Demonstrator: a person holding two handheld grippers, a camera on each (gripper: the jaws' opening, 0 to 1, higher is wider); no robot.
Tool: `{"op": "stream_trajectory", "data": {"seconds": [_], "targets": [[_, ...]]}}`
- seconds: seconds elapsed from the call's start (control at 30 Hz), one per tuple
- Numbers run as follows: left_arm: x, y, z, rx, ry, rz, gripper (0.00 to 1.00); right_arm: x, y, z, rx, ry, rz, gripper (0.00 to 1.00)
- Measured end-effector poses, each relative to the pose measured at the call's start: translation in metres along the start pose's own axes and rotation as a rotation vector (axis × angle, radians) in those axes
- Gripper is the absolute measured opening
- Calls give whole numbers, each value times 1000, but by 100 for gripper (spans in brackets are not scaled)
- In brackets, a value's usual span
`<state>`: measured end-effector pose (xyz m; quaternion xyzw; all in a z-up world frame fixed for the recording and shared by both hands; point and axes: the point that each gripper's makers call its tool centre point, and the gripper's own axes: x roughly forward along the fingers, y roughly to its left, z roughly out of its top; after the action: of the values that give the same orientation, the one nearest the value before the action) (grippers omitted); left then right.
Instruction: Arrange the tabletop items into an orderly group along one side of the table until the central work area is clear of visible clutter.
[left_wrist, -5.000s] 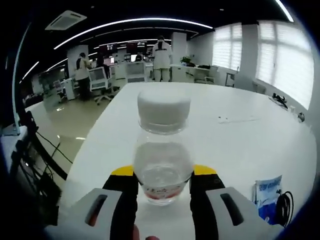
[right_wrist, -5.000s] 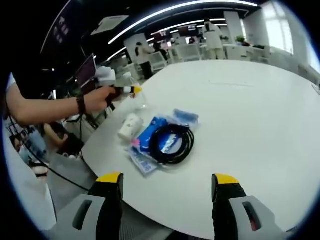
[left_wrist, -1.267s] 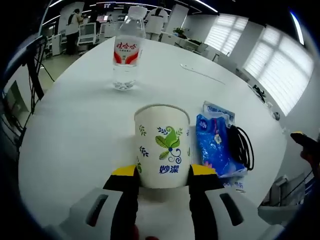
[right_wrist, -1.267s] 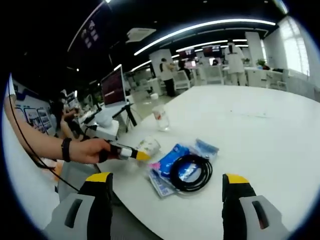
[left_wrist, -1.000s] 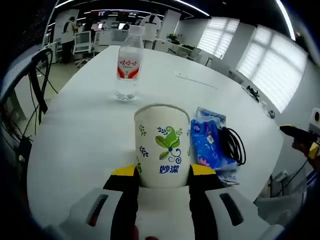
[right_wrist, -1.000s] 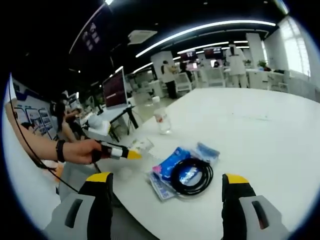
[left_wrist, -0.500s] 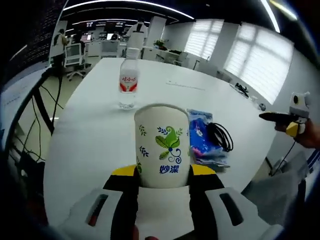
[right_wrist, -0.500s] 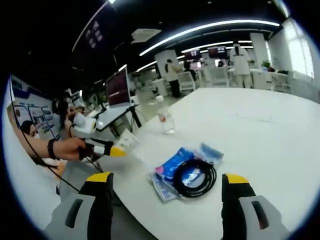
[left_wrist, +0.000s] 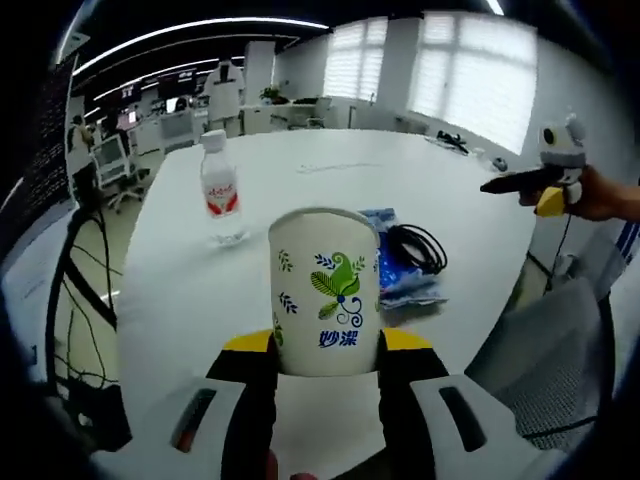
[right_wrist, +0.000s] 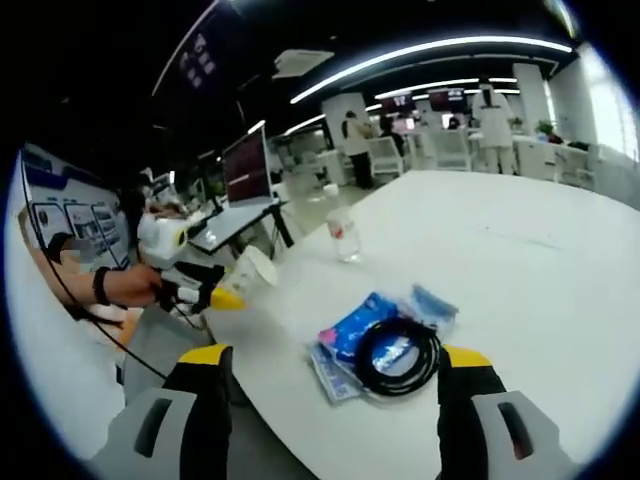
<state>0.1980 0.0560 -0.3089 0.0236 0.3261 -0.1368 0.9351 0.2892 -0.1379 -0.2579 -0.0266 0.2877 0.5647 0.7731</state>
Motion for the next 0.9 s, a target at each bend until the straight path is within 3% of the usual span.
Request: {"op": "stream_trajectory", "data": {"seconds": [0.1,0.33,0.5,0.73,0.9], "targets": [[-3,-16,8,83,6,-32,38,9,4,4,-13,2,23,84],[1,-25,9,124,9,-59,38,17,19,9,-7,-4,57,82],[-1,-35,15,198,18,-79,38,22,32,8,-19,9,96,78],[2,-46,19,252,19,-107,38,30,50,11,-21,5,153,58],[0,-64,29,298,18,-122,38,33,61,15,-19,-5,189,48]]}}
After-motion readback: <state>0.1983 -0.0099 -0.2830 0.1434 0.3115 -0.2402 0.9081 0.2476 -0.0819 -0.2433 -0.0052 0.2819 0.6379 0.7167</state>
